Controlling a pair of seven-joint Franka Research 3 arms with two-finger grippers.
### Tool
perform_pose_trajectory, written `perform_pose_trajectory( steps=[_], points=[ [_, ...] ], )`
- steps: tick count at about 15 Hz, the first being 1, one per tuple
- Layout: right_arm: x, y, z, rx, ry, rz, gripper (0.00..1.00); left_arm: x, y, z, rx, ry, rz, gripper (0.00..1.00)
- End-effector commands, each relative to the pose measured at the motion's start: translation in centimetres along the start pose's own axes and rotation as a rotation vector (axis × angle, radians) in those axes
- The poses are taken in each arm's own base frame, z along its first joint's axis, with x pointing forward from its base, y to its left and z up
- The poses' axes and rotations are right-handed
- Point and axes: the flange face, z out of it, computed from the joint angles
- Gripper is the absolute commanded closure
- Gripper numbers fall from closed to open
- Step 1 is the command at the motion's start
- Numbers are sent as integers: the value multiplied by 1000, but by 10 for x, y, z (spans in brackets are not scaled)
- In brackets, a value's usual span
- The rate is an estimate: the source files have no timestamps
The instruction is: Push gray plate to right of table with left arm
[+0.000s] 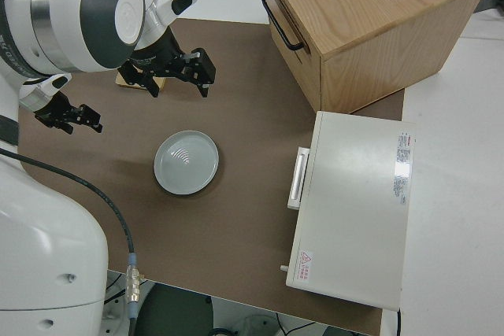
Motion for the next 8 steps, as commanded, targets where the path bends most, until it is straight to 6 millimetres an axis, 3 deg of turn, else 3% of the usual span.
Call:
perform_pose_trajectory(
  steps=[1,5,8],
  points=[
    [-4,3,-3,8,-5,3,17,9,-63,-48,-1,-28,41,11],
    [-4,3,-3,8,-4,3,17,19,-130,-94,-2,-15,77,11],
    [-4,2,-3,7,-5,3,17,23,-163,-114,-4,6,86,11]
  ],
)
